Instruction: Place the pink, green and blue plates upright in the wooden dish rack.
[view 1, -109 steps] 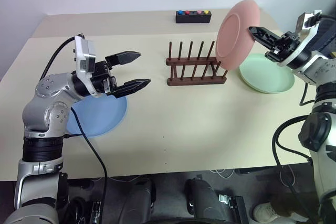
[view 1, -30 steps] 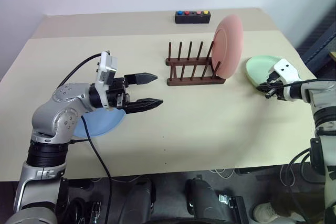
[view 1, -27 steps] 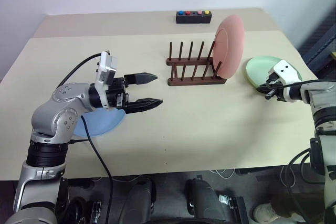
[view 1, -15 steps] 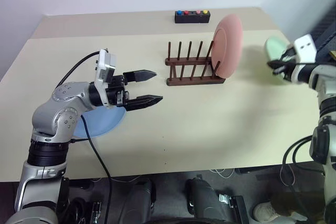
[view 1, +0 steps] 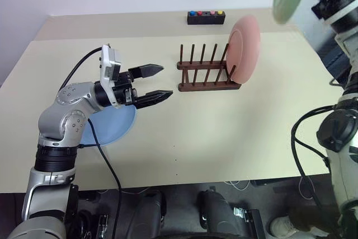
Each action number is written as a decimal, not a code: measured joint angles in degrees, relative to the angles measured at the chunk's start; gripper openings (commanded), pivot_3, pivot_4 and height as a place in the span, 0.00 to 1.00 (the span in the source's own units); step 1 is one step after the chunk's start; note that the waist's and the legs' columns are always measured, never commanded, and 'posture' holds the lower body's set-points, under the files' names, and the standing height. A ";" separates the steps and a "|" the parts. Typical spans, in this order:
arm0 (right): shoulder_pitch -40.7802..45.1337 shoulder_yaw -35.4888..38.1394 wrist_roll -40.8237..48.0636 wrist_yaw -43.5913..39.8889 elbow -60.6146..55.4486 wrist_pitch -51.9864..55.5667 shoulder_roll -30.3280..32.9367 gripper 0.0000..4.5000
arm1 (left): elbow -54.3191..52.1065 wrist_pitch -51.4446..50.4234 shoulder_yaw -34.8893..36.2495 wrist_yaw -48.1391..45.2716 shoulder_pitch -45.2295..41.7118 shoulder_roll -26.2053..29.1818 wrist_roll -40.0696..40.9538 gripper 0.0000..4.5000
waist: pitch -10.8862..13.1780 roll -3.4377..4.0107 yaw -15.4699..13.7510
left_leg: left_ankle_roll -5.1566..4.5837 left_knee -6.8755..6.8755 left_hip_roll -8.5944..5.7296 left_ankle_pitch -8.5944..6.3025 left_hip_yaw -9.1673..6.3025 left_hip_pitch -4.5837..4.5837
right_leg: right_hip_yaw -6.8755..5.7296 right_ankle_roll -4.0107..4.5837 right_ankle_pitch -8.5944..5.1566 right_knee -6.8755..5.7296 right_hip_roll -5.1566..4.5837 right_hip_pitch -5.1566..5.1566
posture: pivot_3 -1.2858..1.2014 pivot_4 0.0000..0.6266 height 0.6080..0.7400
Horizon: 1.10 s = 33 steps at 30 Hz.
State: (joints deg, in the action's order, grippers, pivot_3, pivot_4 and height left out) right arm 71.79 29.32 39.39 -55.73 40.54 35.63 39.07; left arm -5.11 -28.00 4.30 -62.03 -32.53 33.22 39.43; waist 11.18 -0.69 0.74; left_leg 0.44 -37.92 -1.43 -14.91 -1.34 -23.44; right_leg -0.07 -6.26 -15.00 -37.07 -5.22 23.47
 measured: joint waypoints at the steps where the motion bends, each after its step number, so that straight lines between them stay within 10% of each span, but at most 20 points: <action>1: 0.05 0.88 3.08 0.66 -3.35 3.30 -0.52 0.01 | 0.00 0.00 0.15 0.02 0.12 0.00 0.02 1.00 | 0.00 0.00 -0.07 | 0.00 0.00 0.00 0.00 -0.01 0.00 | -0.01 0.00 0.00 0.01 -0.01 -0.01 | 0.52 0.24 1.00; 13: -4.35 3.44 17.88 8.87 -13.04 20.23 -5.44 0.01 | -0.05 -0.01 1.59 0.07 0.66 0.11 0.04 1.00 | -0.01 -0.01 0.02 | -0.02 -0.02 -0.02 -0.01 0.03 -0.01 | 0.00 0.00 0.00 -0.01 -0.05 0.00 | 0.52 0.24 1.00; 33: -11.34 -1.07 17.56 5.81 -10.09 19.91 -9.27 0.01 | -0.65 -0.22 1.87 -0.35 1.30 0.57 0.09 1.00 | -0.01 -0.01 0.13 | -0.03 -0.02 -0.01 -0.01 0.03 -0.01 | 0.00 0.00 0.00 -0.01 0.00 0.01 | 0.52 0.24 1.00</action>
State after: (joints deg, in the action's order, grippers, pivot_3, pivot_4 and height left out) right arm 60.45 28.25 56.94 -49.92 30.45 55.54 29.80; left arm -5.76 -28.23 6.17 -62.39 -31.23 33.80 39.52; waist 11.17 -0.70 0.87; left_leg 0.42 -37.94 -1.43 -14.92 -1.31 -23.45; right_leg -0.07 -6.26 -15.00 -37.08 -5.22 23.48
